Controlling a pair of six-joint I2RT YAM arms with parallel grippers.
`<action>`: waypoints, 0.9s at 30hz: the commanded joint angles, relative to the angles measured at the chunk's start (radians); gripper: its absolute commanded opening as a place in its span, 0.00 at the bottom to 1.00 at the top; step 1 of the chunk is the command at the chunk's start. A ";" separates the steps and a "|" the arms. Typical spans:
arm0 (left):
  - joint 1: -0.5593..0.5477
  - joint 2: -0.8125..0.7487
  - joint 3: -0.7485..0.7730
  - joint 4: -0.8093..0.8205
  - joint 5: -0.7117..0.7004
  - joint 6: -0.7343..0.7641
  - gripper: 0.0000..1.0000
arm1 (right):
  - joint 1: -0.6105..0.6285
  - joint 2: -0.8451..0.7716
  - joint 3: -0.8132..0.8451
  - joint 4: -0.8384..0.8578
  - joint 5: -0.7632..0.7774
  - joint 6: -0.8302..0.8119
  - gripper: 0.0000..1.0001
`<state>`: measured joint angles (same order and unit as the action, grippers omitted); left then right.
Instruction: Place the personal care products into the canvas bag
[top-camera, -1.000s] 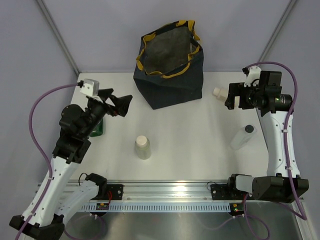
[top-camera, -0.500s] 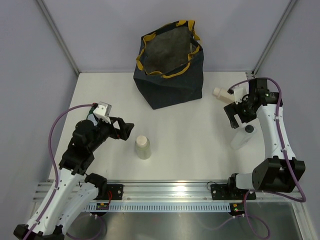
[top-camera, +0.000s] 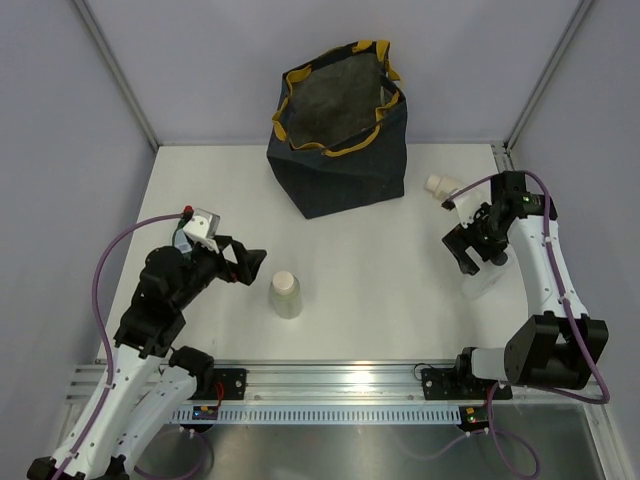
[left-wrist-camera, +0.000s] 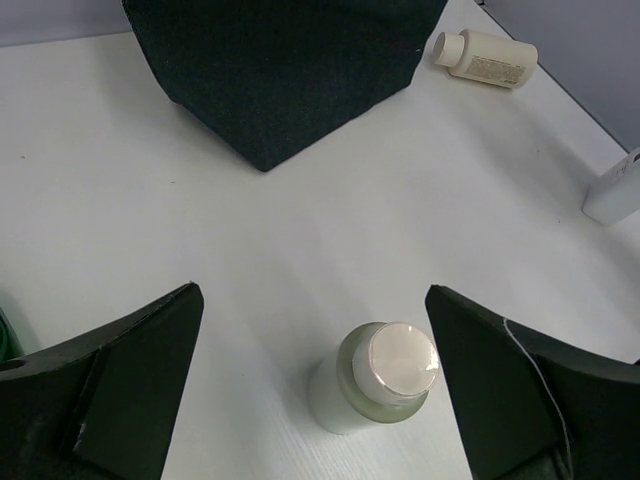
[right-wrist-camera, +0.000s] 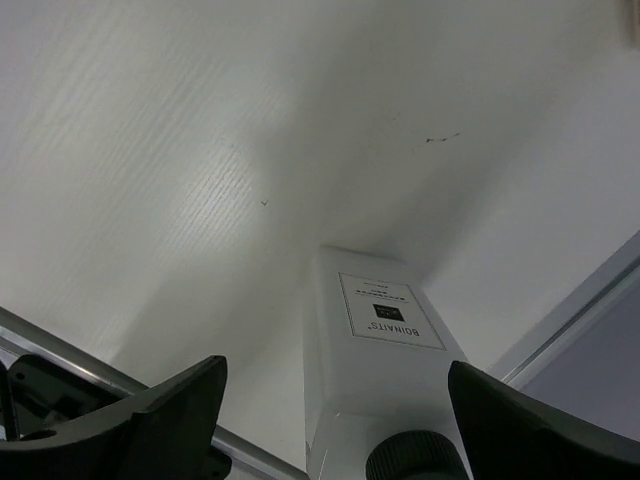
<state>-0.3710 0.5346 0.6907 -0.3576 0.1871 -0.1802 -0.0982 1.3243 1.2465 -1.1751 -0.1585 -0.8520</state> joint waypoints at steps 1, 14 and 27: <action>0.004 -0.012 -0.014 0.034 0.022 0.013 0.99 | 0.000 0.010 -0.027 -0.121 0.154 -0.847 1.00; 0.004 -0.018 -0.033 0.020 0.018 -0.019 0.99 | 0.000 -0.005 -0.145 -0.002 0.307 -0.926 1.00; 0.004 0.002 -0.036 0.025 0.014 -0.024 0.99 | 0.000 0.136 -0.154 0.109 0.444 -0.842 0.77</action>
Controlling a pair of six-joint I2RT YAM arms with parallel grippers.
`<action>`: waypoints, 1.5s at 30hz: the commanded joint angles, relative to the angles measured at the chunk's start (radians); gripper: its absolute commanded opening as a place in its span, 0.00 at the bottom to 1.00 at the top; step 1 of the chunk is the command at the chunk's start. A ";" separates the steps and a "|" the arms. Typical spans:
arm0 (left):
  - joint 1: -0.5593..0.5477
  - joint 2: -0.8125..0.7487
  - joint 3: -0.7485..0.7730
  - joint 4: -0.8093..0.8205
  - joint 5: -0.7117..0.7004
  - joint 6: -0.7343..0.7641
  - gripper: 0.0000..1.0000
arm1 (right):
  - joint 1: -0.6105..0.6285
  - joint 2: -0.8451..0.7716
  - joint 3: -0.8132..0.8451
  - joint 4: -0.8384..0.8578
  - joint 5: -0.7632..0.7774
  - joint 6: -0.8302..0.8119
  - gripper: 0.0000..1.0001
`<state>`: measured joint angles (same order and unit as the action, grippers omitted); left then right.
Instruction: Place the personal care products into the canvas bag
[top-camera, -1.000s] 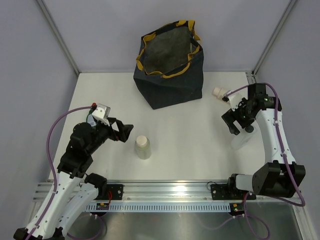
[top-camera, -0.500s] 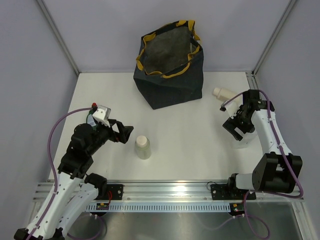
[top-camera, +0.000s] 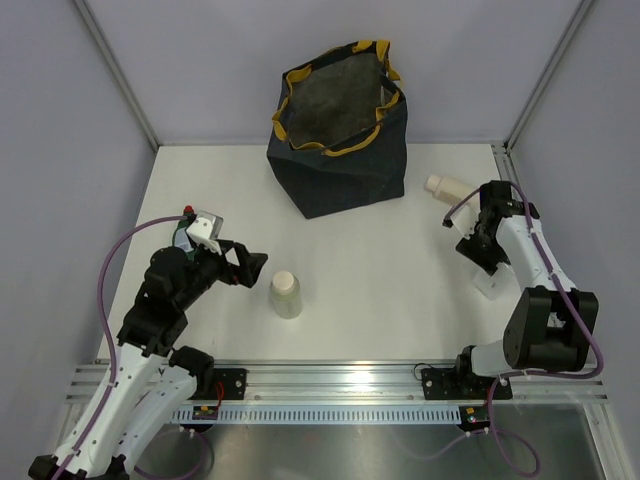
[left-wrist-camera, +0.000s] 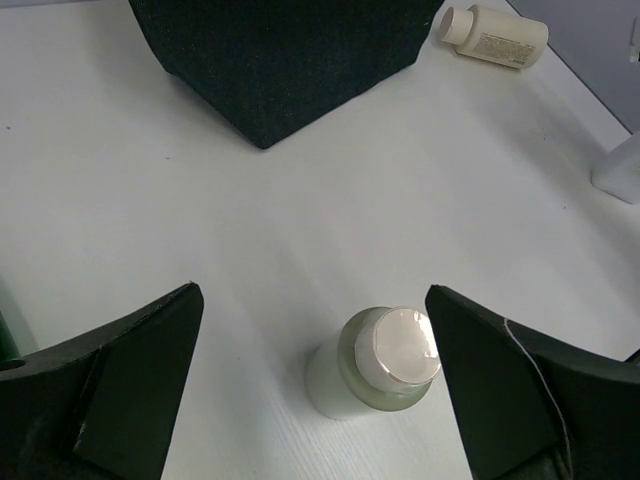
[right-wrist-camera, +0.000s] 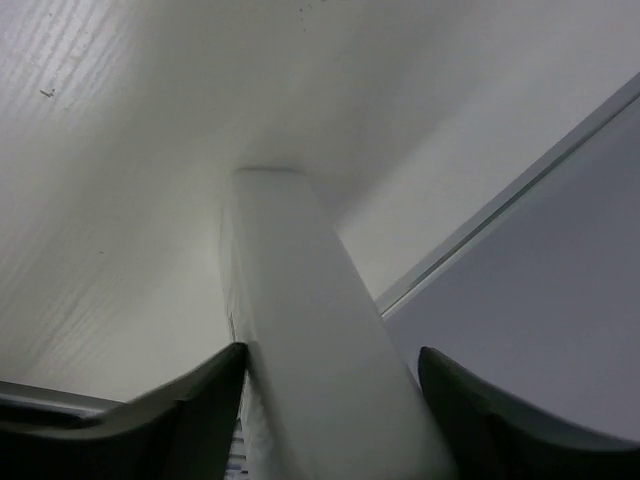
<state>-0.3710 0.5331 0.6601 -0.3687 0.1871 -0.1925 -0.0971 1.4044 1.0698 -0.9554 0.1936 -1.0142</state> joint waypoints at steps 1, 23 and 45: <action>0.004 0.004 -0.005 0.037 0.012 -0.012 0.99 | -0.001 0.077 0.031 -0.133 0.083 -0.661 0.60; 0.004 0.027 0.004 0.040 0.026 -0.015 0.99 | -0.003 0.228 0.481 -0.470 -0.785 0.038 0.00; 0.004 0.137 0.065 0.186 0.227 -0.179 0.99 | -0.003 0.475 0.644 -0.675 -1.637 0.160 0.00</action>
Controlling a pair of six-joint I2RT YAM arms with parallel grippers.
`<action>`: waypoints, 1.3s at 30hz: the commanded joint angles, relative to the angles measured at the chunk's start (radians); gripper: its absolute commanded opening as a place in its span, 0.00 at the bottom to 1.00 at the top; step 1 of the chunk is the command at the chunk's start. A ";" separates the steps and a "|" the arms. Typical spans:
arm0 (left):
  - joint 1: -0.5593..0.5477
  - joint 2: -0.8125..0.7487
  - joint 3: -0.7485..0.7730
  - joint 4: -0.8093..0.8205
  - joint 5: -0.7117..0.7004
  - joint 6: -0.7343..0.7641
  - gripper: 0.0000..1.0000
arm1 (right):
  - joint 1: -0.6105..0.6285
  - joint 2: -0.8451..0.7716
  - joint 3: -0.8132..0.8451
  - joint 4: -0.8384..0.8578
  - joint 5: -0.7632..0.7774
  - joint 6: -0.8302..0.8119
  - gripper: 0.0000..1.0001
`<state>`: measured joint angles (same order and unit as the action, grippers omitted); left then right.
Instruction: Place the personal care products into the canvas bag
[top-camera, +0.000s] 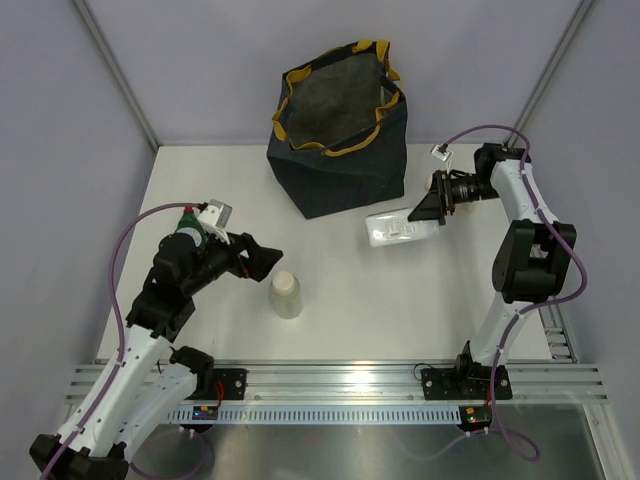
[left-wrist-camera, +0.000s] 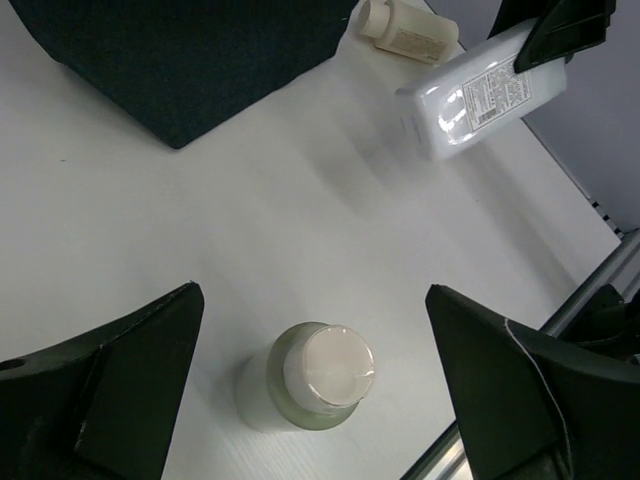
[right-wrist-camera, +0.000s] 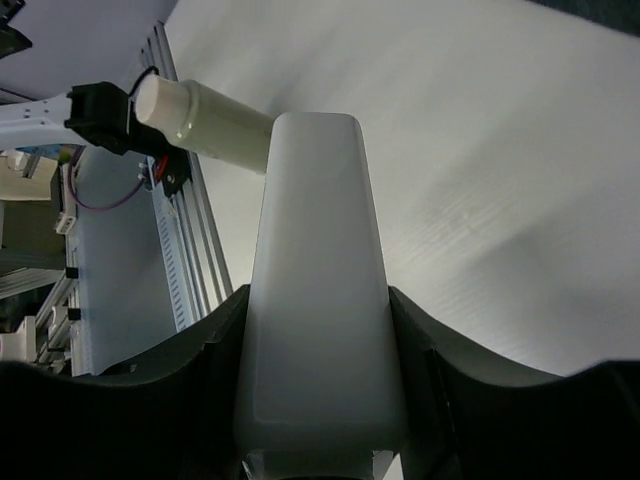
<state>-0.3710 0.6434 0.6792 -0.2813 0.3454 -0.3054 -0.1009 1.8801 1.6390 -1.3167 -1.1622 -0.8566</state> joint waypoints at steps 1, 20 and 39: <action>0.004 0.033 0.046 0.109 0.073 -0.076 0.99 | 0.001 0.001 0.091 -0.314 -0.298 0.011 0.00; 0.004 0.185 0.144 0.231 0.058 -0.216 0.99 | 0.095 0.163 0.791 -0.282 -0.524 0.410 0.00; 0.003 0.210 0.183 0.205 0.052 -0.233 0.99 | 0.265 -0.020 0.352 2.137 -0.262 2.173 0.00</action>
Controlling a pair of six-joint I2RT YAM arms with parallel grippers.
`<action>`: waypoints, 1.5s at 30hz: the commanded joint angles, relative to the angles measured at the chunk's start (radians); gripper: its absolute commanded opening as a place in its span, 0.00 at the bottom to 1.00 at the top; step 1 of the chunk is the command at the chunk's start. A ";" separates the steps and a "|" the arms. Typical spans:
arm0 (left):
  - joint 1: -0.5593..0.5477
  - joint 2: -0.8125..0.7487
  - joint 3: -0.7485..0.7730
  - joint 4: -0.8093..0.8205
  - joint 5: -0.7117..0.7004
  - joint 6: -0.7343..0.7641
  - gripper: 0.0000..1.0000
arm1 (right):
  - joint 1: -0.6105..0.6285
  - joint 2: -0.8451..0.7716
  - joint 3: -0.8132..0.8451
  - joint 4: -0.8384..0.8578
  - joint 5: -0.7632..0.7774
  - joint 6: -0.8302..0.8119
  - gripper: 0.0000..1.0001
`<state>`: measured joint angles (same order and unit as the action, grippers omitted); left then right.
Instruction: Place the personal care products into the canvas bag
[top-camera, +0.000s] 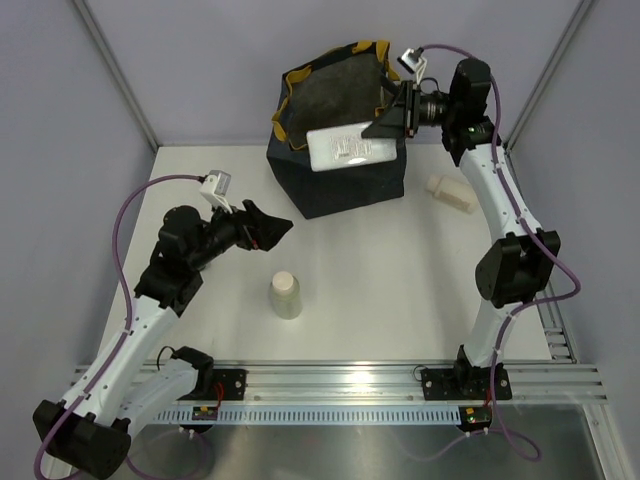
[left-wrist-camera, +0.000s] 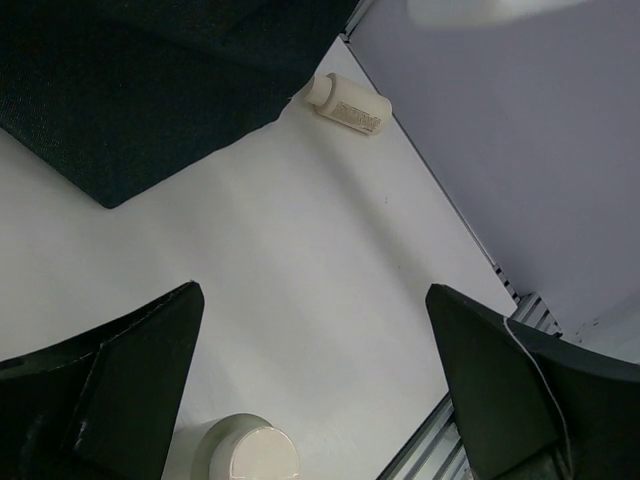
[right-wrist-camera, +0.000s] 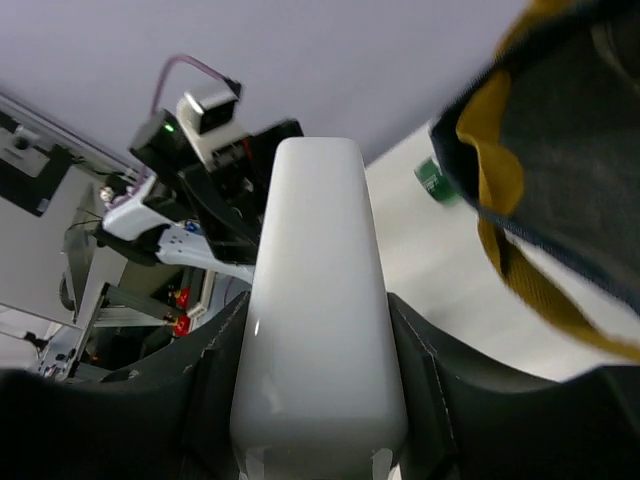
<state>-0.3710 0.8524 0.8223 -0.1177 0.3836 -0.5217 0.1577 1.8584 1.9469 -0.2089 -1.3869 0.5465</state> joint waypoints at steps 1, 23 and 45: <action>0.001 -0.001 0.040 0.043 0.017 -0.020 0.99 | 0.006 0.034 0.114 1.099 -0.014 0.870 0.00; 0.001 -0.027 0.008 -0.099 -0.118 0.094 0.99 | 0.118 0.277 0.580 -0.150 0.893 -0.518 0.00; -0.043 -0.184 -0.198 -0.209 -0.218 -0.044 0.99 | 0.286 0.458 0.471 -0.340 1.229 -1.045 0.62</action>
<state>-0.3847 0.6979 0.6636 -0.3435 0.2070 -0.5079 0.4618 2.3386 2.3978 -0.6296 -0.2092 -0.4545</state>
